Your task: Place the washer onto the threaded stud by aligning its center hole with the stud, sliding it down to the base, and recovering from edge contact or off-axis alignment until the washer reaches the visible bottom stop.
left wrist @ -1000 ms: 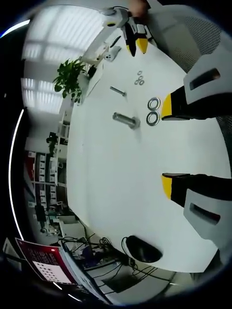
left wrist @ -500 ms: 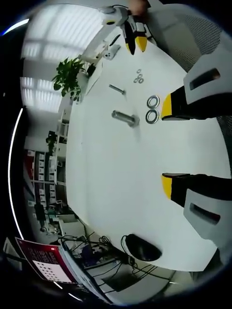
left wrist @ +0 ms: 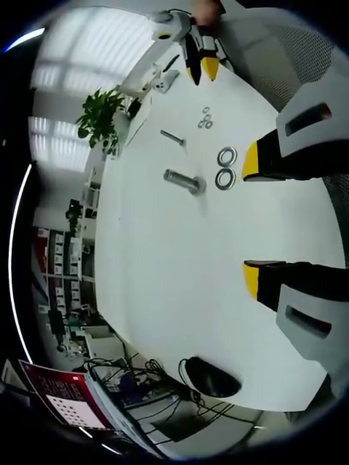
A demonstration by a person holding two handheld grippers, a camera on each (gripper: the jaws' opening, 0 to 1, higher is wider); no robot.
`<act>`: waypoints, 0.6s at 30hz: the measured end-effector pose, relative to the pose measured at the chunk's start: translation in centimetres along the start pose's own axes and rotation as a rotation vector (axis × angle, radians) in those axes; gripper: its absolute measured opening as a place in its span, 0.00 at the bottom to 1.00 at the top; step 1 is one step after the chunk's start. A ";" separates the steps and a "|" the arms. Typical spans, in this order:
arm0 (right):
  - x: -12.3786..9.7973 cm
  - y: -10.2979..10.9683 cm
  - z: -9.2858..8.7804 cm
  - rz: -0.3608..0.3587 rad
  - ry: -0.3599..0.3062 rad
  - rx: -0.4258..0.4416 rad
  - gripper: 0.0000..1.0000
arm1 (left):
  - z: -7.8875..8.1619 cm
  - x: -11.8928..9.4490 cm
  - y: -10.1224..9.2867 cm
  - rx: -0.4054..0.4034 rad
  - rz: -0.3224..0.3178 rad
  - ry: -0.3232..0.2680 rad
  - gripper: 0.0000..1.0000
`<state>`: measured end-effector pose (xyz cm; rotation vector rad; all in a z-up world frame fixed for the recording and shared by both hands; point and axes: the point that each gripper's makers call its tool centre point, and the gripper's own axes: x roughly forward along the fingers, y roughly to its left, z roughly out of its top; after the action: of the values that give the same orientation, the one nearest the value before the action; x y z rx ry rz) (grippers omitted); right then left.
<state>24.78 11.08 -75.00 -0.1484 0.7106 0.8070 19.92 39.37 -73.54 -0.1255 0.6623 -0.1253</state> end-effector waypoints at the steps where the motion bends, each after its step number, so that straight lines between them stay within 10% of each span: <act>1: 0.0 0.0 0.1 0.001 -0.002 0.000 0.43 | 0.0 0.0 0.0 0.002 -0.001 0.001 0.42; 18: -0.1 -0.4 0.2 -0.015 0.007 0.017 0.44 | 0.1 0.0 -0.5 0.000 -0.029 0.016 0.42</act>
<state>25.11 10.79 -74.80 -0.1412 0.7216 0.7862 19.99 38.91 -73.40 -0.1341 0.6768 -0.1549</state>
